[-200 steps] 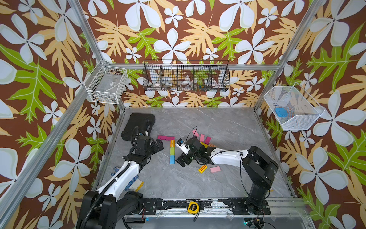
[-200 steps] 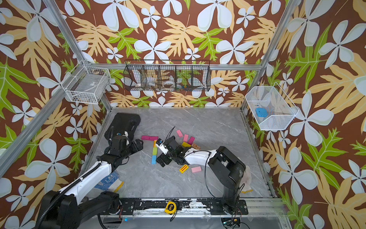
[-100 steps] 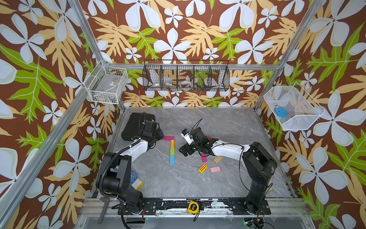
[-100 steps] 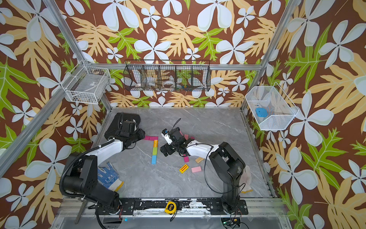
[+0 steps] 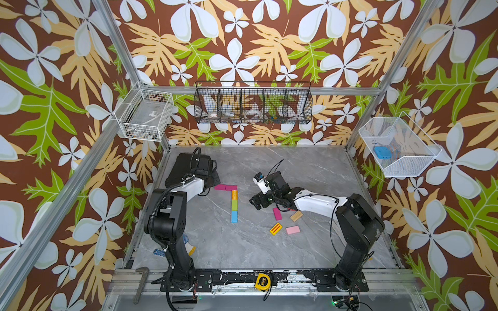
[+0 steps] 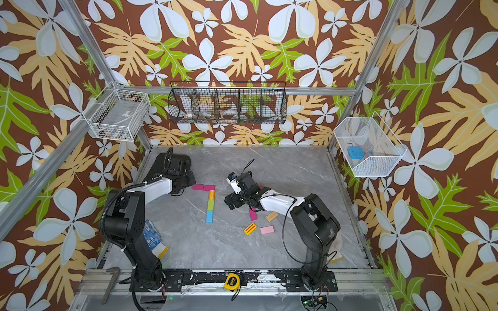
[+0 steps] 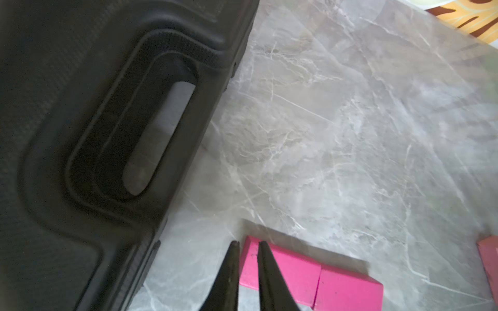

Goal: Assemble the number 7 with building blocks
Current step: Adjust the building block at the center of the board.

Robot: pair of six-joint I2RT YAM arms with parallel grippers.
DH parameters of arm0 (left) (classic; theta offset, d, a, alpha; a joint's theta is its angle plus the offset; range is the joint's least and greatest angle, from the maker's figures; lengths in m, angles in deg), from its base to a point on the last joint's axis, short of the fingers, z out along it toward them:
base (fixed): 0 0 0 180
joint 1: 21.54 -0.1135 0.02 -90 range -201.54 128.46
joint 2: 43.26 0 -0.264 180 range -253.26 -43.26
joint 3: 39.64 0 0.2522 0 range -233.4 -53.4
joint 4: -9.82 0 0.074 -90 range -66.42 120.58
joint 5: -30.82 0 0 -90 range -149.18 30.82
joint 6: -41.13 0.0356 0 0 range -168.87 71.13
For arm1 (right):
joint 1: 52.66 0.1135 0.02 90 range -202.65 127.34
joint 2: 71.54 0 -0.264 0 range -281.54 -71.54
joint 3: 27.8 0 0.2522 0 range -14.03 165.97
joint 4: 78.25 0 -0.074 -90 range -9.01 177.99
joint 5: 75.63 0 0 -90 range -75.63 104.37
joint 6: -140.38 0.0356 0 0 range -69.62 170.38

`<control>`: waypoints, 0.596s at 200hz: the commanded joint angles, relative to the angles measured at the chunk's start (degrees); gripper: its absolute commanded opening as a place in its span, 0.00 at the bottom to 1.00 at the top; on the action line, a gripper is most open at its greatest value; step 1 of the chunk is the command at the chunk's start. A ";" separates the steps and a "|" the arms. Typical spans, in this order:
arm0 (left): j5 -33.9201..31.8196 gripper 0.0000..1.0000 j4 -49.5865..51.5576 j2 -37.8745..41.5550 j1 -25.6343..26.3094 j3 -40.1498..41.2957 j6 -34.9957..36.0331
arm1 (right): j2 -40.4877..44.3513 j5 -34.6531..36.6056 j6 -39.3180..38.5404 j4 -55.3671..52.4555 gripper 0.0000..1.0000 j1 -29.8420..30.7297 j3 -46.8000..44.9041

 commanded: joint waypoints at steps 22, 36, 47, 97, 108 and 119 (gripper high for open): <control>-0.59 0.11 2.64 -1.83 -0.54 -1.28 1.82 | 1.21 0.54 -0.46 1.11 0.96 -0.40 -0.81; -0.75 0.09 2.61 -2.01 -0.59 -1.19 1.78 | 1.44 0.67 -0.50 1.19 0.96 -0.46 -1.23; -0.72 0.09 2.64 -2.20 -0.67 -1.18 1.95 | 1.78 0.70 -0.37 1.37 0.96 -0.48 -1.56; -0.74 0.08 3.68 -3.28 -0.91 -1.20 2.47 | 2.77 1.21 -0.14 2.03 0.96 -0.49 -2.81; -0.75 0.08 3.72 -3.30 -0.96 -0.94 2.48 | 2.94 1.28 -0.01 2.05 0.96 -0.49 -3.00; -0.68 0.08 3.66 -3.25 -0.94 -0.72 2.54 | 3.10 1.33 0.01 2.07 0.96 -0.49 -3.19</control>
